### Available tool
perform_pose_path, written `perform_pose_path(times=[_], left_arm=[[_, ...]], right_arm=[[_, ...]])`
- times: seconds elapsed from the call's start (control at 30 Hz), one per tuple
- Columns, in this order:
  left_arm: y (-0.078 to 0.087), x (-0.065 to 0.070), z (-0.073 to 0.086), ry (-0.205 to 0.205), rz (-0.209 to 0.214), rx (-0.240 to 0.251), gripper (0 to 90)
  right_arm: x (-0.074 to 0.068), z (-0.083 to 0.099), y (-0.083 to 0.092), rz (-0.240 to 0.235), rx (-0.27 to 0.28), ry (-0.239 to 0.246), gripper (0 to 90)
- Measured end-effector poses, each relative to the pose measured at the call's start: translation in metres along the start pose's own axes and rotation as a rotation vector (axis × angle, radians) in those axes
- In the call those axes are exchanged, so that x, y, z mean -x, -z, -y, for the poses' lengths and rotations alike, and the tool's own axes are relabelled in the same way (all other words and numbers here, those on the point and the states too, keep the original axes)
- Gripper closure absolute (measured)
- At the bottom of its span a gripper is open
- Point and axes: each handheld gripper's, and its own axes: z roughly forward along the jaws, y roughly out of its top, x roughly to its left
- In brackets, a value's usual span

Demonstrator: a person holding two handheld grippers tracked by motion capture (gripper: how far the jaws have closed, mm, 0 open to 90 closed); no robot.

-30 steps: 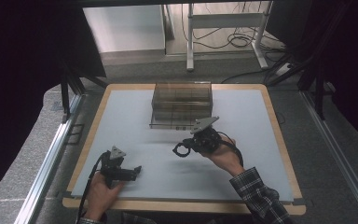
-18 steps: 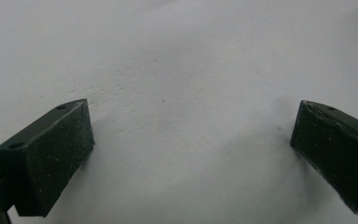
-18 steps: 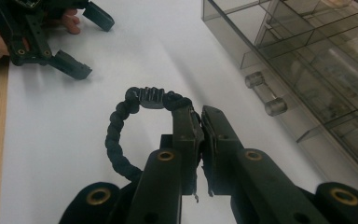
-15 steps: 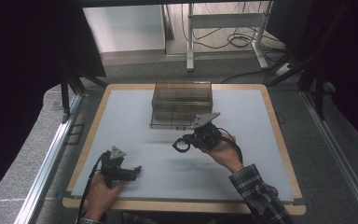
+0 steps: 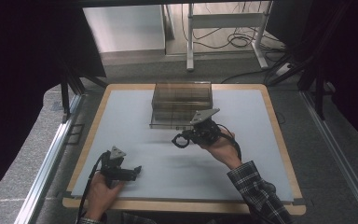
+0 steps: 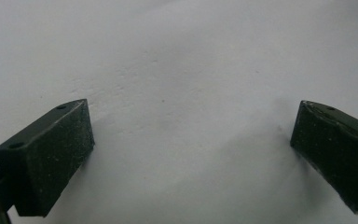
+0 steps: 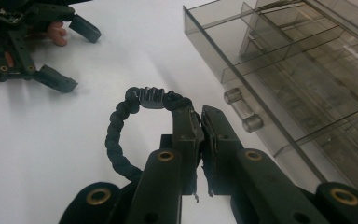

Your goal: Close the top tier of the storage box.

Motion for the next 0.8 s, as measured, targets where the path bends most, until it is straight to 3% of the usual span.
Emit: perform_pose_path(times=[0.8], left_arm=[[0.0,0.0,0.0,0.0,0.0,0.0,0.0]], right_arm=[[0.014,-0.008,-0.004,0.041,0.013,-0.017,84.2]])
